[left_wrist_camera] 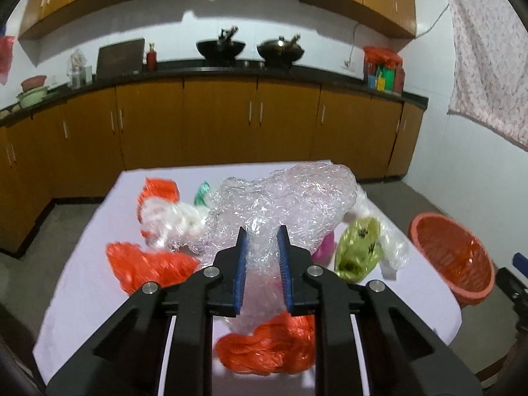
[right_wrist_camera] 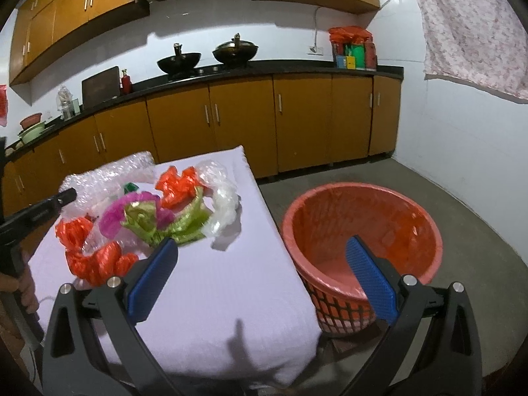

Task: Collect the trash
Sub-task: 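Grasp the twisted clear plastic bag with the right gripper, then carry the clear bag over the orange basket with the right gripper while the left carries the bubble wrap there, then open the left gripper to drop the bubble wrap while the right drops the clear bag into the basket, then return to the table and grasp the large red plastic bag with the left gripper, then grasp the green paw-print plastic bag with the right gripper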

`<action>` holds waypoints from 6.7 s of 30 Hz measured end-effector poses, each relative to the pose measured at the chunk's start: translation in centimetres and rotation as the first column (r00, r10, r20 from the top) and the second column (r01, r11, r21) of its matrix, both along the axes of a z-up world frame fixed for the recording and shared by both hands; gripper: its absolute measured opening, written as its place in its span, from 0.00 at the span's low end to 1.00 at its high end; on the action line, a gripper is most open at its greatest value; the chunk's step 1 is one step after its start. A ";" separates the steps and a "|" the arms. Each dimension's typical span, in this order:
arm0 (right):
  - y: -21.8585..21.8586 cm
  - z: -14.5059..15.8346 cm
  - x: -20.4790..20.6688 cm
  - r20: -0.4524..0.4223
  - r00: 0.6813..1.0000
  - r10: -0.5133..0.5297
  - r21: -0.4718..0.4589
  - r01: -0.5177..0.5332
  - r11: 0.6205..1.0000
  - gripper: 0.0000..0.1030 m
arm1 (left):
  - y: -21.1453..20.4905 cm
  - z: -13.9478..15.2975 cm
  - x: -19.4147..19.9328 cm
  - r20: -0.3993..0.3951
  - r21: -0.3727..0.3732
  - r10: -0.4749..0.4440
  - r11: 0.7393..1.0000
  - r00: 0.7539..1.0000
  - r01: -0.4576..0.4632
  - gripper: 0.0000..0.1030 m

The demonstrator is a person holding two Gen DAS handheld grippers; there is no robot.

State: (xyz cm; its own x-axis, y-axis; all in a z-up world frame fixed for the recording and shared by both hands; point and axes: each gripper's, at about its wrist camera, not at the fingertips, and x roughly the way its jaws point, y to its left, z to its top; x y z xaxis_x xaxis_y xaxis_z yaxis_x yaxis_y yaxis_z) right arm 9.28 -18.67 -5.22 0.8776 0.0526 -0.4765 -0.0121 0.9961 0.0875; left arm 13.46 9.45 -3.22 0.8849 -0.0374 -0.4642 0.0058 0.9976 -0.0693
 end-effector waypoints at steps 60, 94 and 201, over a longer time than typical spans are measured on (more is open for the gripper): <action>-11.0 -2.5 8.0 -0.087 0.983 -0.161 0.102 0.170 0.980 0.09 | -10.2 1.7 3.1 0.086 -0.063 -0.199 0.977 0.976 0.205 0.18; -19.8 -5.5 6.3 -0.106 0.940 -0.325 0.172 0.340 0.925 0.39 | -25.8 -4.3 7.0 -0.107 -0.096 -0.479 0.877 0.871 0.470 0.51; 10.9 -6.5 10.0 -0.240 0.890 0.389 0.133 -0.366 0.921 0.53 | 7.3 -3.8 -2.9 -0.026 -0.020 0.202 0.979 0.979 -0.202 0.40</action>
